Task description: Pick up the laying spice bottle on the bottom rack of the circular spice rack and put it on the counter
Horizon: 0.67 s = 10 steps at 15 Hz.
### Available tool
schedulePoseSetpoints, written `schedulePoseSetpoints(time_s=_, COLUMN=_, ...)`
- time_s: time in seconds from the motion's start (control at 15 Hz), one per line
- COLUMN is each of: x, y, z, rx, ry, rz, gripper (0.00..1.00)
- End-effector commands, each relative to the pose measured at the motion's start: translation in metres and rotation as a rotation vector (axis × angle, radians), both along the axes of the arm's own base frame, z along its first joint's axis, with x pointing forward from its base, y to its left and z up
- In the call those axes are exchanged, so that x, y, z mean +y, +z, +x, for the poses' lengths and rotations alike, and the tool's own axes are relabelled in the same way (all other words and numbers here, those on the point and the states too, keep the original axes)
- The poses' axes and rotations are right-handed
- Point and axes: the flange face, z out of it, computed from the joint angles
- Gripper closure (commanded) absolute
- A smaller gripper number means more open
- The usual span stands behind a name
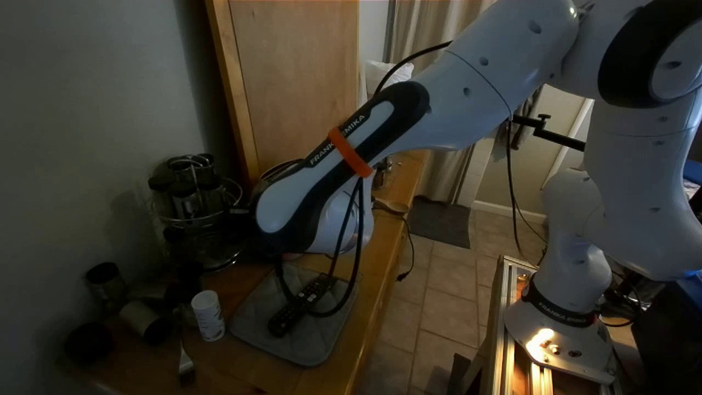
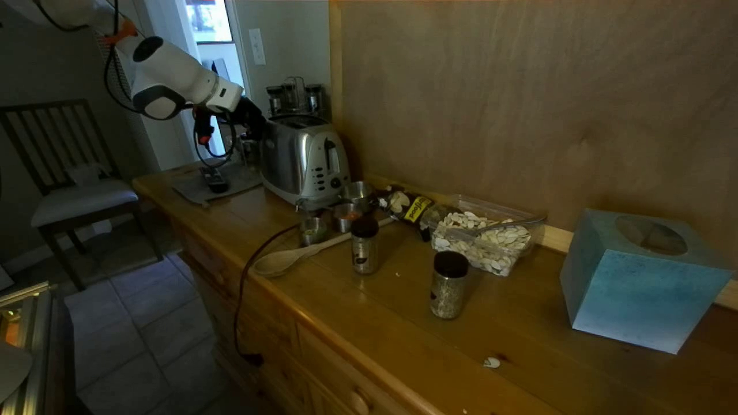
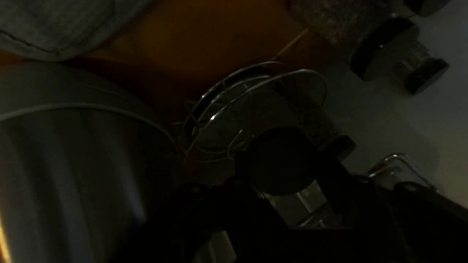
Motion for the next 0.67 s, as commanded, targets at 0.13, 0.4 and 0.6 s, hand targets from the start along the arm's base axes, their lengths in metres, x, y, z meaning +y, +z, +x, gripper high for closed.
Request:
schedulePoseSetpoints(time_s=0.13, x=-0.016, y=-0.002, z=-0.016, rx=0.05, ry=0.004, rz=-0.031, gripper=0.75)
schedulePoseSetpoints(time_s=0.4, x=-0.013, y=0.009, z=-0.014, rx=0.017, ry=0.006, rz=-0.047, gripper=0.75)
schedulePoseSetpoints(time_s=0.6, x=-0.008, y=0.023, z=-0.012, rx=-0.015, ry=0.013, rz=-0.047, gripper=0.75)
